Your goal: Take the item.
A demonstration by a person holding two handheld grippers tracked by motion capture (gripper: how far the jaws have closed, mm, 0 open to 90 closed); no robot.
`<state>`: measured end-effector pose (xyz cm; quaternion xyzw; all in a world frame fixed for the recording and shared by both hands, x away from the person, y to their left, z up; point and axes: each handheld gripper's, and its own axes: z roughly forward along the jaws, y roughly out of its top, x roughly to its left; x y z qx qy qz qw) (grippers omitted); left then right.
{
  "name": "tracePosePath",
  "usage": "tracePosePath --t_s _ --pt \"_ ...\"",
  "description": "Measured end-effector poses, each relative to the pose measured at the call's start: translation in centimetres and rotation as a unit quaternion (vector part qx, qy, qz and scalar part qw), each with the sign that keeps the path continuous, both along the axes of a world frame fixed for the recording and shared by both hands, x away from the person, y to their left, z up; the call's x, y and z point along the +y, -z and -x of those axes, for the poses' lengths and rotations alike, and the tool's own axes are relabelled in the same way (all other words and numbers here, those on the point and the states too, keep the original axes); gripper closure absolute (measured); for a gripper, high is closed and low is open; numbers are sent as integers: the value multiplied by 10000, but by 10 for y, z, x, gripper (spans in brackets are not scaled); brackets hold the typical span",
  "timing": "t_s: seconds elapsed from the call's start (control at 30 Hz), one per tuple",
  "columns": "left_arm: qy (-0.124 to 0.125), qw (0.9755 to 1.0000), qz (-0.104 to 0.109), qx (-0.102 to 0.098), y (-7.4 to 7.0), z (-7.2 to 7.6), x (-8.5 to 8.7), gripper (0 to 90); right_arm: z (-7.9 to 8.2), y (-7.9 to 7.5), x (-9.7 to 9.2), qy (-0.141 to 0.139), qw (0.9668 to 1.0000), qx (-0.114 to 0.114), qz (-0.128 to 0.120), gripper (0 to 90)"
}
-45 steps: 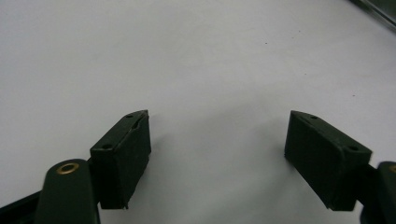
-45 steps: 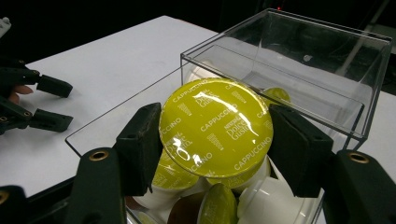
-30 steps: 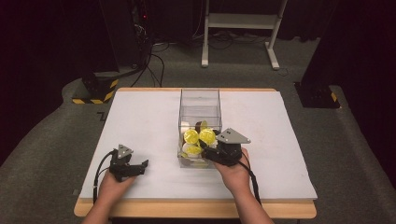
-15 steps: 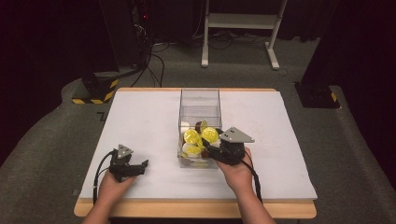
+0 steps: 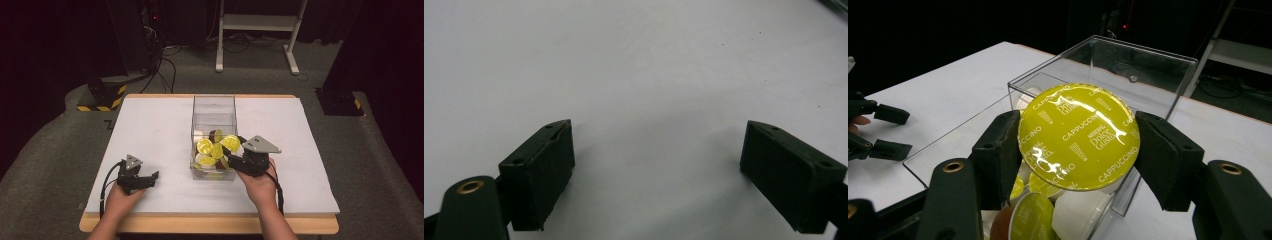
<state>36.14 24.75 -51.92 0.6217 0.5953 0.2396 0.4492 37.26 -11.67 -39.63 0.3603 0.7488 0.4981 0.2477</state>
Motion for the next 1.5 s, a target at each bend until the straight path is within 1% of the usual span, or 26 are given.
tracePosePath --t_s 0.07,0.3,0.4,0.53,0.73,0.77,0.83,0.93,1.1,1.13,1.17,1.2,1.3,1.37,1.43,1.5 --pt "-32 10000 41 -32 0 0 -1 146 0 0 -2 34 10000 -11 3 382" --pt "-26 10000 37 -28 0 0 -1 147 -4 2 -11 176 9998 12 16 382" --pt "-36 10000 50 -36 0 0 -1 148 -7 2 -20 306 9995 34 -20 381" --pt "-24 10000 32 -28 0 0 -1 150 -9 1 -28 429 9991 8 -58 381" --pt "-19 10000 42 -28 0 0 -1 156 -12 1 -43 669 9978 -15 -24 382" --pt "-19 10000 42 -28 0 0 -1 155 -12 1 -43 669 9978 -15 -24 382" --pt "-14 10000 38 -27 0 0 -1 156 -14 1 -52 783 9969 4 -66 382" --pt "-12 10000 38 -30 0 0 -1 157 -16 3 -61 918 9958 2 -18 382" --pt "-11 10000 38 -29 0 1 -1 158 -20 7 -78 1166 9931 76 -36 382" --pt "-11 10000 38 -29 0 1 -1 158 -20 7 -78 1166 9931 76 -36 382" --pt "-11 10000 39 -29 0 1 -1 158 -22 10 -84 1268 9919 106 -11 382" --pt "-11 10000 39 -29 0 1 -1 158 -22 10 -84 1268 9919 106 -11 382" --pt "-8 10000 39 -31 0 1 -1 159 -27 15 -96 1410 9897 218 -93 382" --pt "-6 10000 38 -29 0 1 -1 159 -29 18 -100 1485 9885 260 -93 382" --pt "-2 10000 35 -29 0 1 -1 160 -30 20 -104 1547 9875 289 -66 382" --pt "23 10000 2 -16 0 1 -1 162 -33 25 -107 1630 9860 338 13 382"
